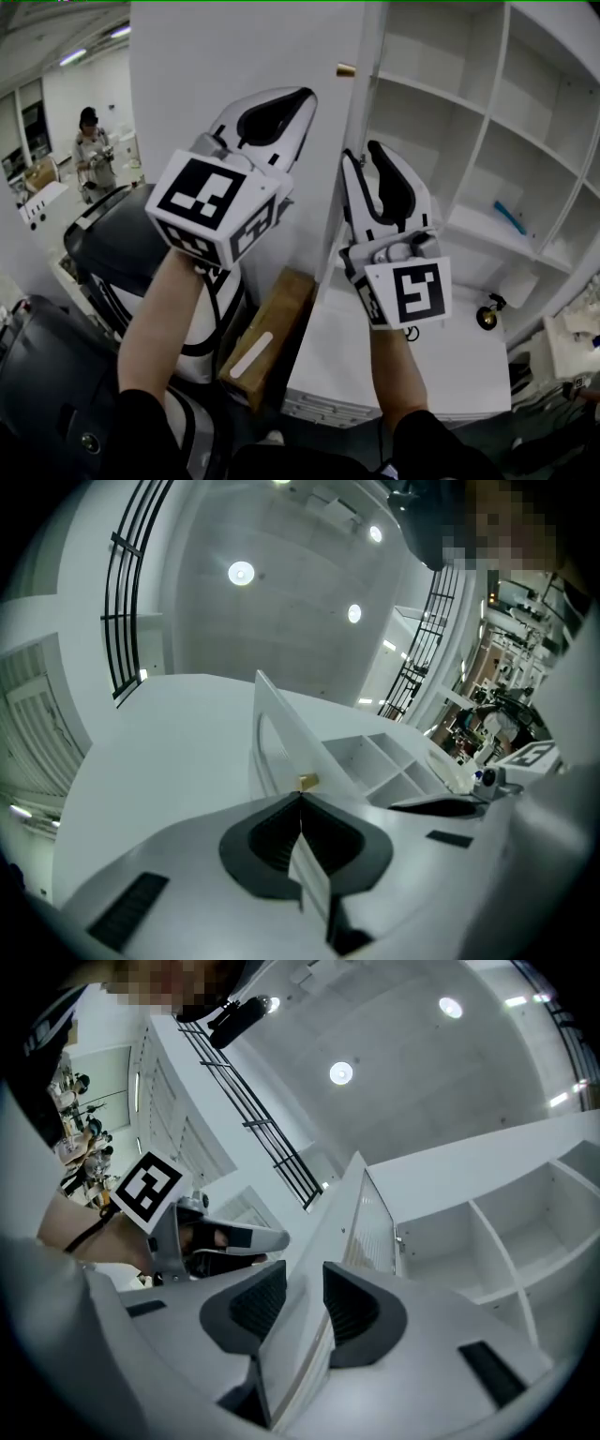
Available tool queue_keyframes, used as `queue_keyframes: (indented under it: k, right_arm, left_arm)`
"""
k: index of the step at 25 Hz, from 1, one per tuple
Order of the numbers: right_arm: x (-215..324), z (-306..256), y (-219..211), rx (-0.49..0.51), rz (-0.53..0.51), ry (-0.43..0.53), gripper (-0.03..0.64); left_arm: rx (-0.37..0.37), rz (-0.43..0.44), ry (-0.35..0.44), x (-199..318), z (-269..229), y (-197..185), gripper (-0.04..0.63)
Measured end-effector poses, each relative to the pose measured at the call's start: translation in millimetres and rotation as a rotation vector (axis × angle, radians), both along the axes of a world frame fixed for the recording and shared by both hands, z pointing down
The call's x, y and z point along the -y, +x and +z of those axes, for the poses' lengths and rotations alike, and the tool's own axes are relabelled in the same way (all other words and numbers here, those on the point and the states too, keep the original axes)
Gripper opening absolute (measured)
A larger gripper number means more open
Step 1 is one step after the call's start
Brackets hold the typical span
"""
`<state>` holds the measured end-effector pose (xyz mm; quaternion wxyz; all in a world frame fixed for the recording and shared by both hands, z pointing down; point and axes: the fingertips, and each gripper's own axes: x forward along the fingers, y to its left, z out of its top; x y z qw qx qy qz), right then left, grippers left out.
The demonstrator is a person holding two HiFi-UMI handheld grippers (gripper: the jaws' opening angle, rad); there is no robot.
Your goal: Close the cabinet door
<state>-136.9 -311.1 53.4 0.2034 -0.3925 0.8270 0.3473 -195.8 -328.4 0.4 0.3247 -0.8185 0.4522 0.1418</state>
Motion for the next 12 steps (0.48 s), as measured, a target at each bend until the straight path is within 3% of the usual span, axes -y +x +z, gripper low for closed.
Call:
queue_keyframes:
  k: [8, 12]
  right_arm:
    - [-0.7, 0.2, -6.2, 0.001, 0.054, 0.050, 0.121]
    - [0.2, 0.5, -8.5, 0.007, 0.062, 0.061, 0.121]
  left_arm:
    - [0.095, 0.079, 0.099, 19.0, -17.5, 14.7, 0.012]
    - [0.108, 0.135, 0.148, 21.7, -25.4, 16.2, 0.014]
